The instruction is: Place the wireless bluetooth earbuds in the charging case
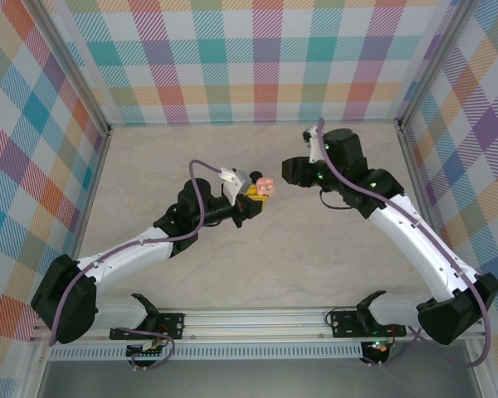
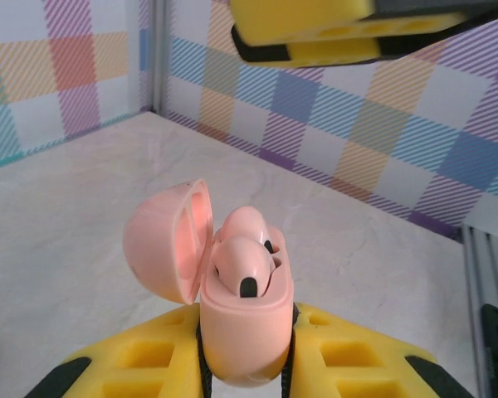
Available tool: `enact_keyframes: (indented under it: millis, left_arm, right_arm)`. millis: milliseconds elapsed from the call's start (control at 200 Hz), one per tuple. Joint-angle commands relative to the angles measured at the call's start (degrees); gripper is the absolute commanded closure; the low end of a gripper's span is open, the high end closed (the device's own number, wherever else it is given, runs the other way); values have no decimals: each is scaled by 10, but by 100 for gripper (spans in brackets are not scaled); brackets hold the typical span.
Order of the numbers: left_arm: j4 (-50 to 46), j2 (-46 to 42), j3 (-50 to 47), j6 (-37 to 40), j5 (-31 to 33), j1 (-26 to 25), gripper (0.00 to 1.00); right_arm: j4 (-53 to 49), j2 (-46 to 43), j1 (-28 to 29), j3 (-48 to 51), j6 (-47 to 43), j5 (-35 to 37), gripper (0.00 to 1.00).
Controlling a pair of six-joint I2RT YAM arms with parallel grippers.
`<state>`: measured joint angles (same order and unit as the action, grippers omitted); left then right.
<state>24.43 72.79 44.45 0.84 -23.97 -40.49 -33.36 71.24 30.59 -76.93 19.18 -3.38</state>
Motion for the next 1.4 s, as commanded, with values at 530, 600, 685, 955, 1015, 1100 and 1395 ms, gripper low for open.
enact_keyframes:
  millis: [530, 600, 685, 955, 1015, 1100, 1395]
  left_arm:
    - [41, -13, 75, -30, -204, -9, 75]
    - [38, -12, 76, -30, -209, -9, 75]
    - [35, -12, 76, -29, -210, -9, 75]
    - [31, -8, 73, -32, -213, -10, 75]
    - [32, -5, 74, -36, -216, -10, 75]
    - [29, -4, 74, -36, -214, -10, 75]
    - [12, 9, 73, -37, -209, -10, 76]
  right_arm:
    - [39, 26, -65, 60, -67, -217, 71]
    - [49, 26, -65, 62, -70, -238, 72]
    - [61, 24, -65, 66, -71, -257, 73]
    - [99, 4, -66, 82, -66, -301, 75]
    - [107, -3, -66, 85, -64, -309, 75]
    - [118, -10, -67, 88, -60, -321, 75]
    - [142, -30, -69, 94, -51, -351, 75]
